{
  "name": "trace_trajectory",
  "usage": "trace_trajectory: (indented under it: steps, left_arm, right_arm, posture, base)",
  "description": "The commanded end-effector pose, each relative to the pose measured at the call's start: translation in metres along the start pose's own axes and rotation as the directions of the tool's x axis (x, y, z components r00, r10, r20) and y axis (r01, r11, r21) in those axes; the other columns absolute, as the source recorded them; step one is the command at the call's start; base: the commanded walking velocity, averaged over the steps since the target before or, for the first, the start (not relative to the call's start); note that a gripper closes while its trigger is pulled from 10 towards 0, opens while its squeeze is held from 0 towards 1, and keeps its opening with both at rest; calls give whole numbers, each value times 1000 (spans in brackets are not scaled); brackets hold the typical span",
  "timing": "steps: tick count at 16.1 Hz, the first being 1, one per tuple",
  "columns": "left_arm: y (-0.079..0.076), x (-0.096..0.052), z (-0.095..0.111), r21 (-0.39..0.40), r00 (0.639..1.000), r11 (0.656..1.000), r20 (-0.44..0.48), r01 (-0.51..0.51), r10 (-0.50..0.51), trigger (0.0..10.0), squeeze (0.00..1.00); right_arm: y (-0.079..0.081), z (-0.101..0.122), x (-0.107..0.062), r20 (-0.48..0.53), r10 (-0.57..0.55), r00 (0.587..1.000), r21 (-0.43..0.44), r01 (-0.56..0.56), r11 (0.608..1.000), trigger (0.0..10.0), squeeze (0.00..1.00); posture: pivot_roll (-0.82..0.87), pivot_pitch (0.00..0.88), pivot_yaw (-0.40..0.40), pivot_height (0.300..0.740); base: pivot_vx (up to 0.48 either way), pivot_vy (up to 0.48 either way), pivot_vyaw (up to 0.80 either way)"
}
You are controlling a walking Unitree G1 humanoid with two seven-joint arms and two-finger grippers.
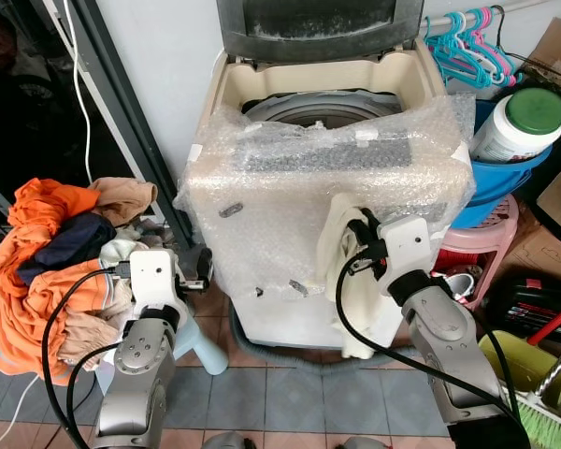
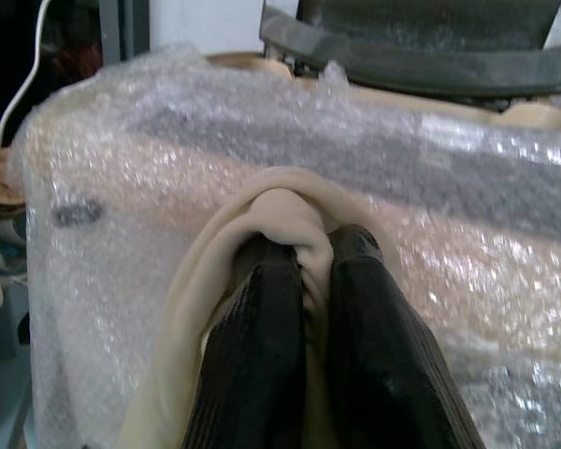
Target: Clothes washing
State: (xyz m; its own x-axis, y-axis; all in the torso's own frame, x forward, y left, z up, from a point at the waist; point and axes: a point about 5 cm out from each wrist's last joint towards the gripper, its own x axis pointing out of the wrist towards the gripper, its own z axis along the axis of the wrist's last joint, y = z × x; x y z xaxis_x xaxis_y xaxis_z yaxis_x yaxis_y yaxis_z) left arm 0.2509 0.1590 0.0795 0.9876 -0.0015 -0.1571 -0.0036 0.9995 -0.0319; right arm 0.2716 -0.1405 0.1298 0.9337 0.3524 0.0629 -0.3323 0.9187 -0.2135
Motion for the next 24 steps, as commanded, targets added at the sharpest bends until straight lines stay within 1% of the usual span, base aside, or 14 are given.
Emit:
trace_trajectory:
  steps: [1,2,3,5,7,10,14,16,18,19,20,22,23,24]
  left_arm:
    - [6,-1,2,-3,1000,1000,4,-8,8,10000,0]
    - [5,-1,2,-4,1000,1000,4,-6,6,10000,0]
    - [4,0,2,-7,1000,1000,3,-1,1,10000,0]
    - [2,1,3,-9,1000,1000,5,4,-4,10000,0]
    - [1,2,3,-11,1000,1000,7,6,-6,10000,0]
    - [0,5,5,-15,1000,1000,13,7,-6,10000,0]
    - [-3,6,4,-20,1000,1000,14,6,-6,10000,0]
    - [-4,7,4,-22,1000,1000,14,5,-5,10000,0]
    - [-7,10,5,-9,1000,1000,17,-1,1,10000,0]
    - [-7,10,5,-12,1000,1000,15,1,-1,10000,0]
    - [-8,11,5,-15,1000,1000,16,3,-2,10000,0]
    - [-8,11,5,-16,1000,1000,18,0,1,10000,0]
    - [-8,11,5,-17,1000,1000,18,-9,9,10000,0]
    - [-8,10,5,-18,1000,1000,19,-20,20,10000,0]
  right_arm:
    - [0,24,9,99,17,995,-4,-16,1000,10000,0]
    - [-2,30,12,115,19,993,-9,-18,1000,10000,0]
    - [-6,45,22,163,31,986,-24,-28,999,10000,0]
    - [-10,62,32,211,50,976,-41,-42,998,10000,0]
    - [-10,76,41,258,99,961,-74,-82,994,10000,0]
    - [-11,110,64,338,200,920,-152,-157,976,10000,0]
    - [-15,144,86,408,240,881,-205,-167,964,10000,0]
    - [-17,154,93,429,242,870,-224,-157,962,10000,0]
    - [-37,190,106,517,170,839,-249,-43,968,10000,0]
    - [-51,209,107,578,93,811,-241,61,968,10000,0]
    - [-66,225,105,635,7,773,-195,152,969,10000,0]
    - [-104,246,102,655,-219,723,-31,315,949,10000,0]
    - [-118,247,101,643,-294,707,23,366,930,10000,0]
    - [-116,231,106,602,-290,744,-26,381,924,10000,0]
  posture:
    - [-79,0,115,740]
    - [-81,0,116,740]
    - [-83,0,118,740]
    - [-83,0,117,740]
    - [-85,0,117,740]
    - [-79,0,109,740]
    - [-81,0,105,740]
    - [-82,0,104,740]
    - [-84,0,104,740]
    - [-85,0,104,740]
    - [-84,0,102,740]
    - [-83,0,99,740]
    - [-85,0,91,740]
    - [-84,0,88,740]
  base:
    - [270,0,0]
    - [277,0,0]
    - [292,0,0]
    - [309,0,0]
    - [309,0,0]
    - [309,0,454]
    - [308,0,447]
    - [148,0,444]
    - [0,0,409]
    - [0,0,0]
    - [0,0,0]
    - [0,0,0]
    - [0,0,0]
    - [0,0,0]
